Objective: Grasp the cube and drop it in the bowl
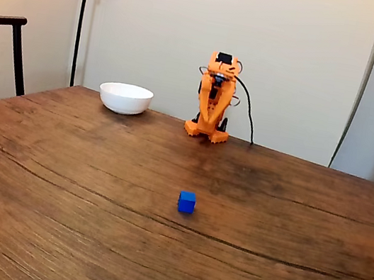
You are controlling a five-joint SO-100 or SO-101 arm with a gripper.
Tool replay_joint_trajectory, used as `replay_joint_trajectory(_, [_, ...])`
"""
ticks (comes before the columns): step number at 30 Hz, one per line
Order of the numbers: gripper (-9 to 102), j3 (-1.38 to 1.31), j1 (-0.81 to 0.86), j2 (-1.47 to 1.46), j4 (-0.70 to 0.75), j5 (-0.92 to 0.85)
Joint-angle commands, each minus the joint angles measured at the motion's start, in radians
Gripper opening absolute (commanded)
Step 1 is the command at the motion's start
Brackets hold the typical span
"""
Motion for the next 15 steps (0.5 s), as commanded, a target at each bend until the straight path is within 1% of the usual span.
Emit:
replay_joint_trajectory(1, [0, -0.086, 0.023, -0.006, -0.018, 0.009])
replay_joint_trajectory(6, [0, -0.146, 0.029, -0.008, -0.018, 0.009])
replay_joint_trajectory(12, [0, -0.215, 0.08, -0.011, -0.018, 0.032])
replay_joint_trajectory(15, [0, -0.262, 0.087, -0.083, -0.018, 0.044])
